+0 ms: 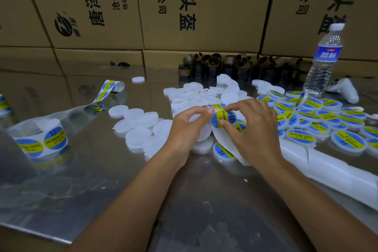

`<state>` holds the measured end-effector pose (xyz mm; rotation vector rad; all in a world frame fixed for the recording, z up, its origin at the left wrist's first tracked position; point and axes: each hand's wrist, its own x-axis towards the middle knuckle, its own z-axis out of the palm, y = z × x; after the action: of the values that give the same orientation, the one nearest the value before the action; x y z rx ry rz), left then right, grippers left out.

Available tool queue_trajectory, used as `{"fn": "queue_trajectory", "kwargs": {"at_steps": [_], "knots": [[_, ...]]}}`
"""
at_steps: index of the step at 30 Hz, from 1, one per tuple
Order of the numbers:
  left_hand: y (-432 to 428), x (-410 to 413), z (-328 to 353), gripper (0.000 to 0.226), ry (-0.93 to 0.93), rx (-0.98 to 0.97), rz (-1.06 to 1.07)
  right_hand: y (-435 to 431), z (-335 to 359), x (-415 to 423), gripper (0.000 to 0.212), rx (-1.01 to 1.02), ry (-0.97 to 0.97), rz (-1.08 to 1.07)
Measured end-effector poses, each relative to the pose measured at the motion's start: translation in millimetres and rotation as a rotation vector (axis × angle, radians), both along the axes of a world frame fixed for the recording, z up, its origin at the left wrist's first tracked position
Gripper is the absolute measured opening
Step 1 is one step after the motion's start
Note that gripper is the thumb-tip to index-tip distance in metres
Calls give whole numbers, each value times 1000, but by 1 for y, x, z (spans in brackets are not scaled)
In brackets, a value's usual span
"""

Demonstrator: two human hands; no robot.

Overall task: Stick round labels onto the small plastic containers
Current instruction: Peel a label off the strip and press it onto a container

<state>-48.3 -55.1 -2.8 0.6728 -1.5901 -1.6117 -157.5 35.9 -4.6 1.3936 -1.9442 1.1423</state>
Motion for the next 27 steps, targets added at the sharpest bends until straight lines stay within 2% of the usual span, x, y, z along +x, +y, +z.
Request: {"fn": "queue_trajectory", "kwargs": {"at_steps": [15, 27], "knots": [[0, -1, 2, 15, -9, 7, 58, 1, 4, 6, 11, -87, 36, 98], [-7, -5, -2, 15, 1, 23, 151, 1, 7, 9, 2, -84, -66, 129]]}}
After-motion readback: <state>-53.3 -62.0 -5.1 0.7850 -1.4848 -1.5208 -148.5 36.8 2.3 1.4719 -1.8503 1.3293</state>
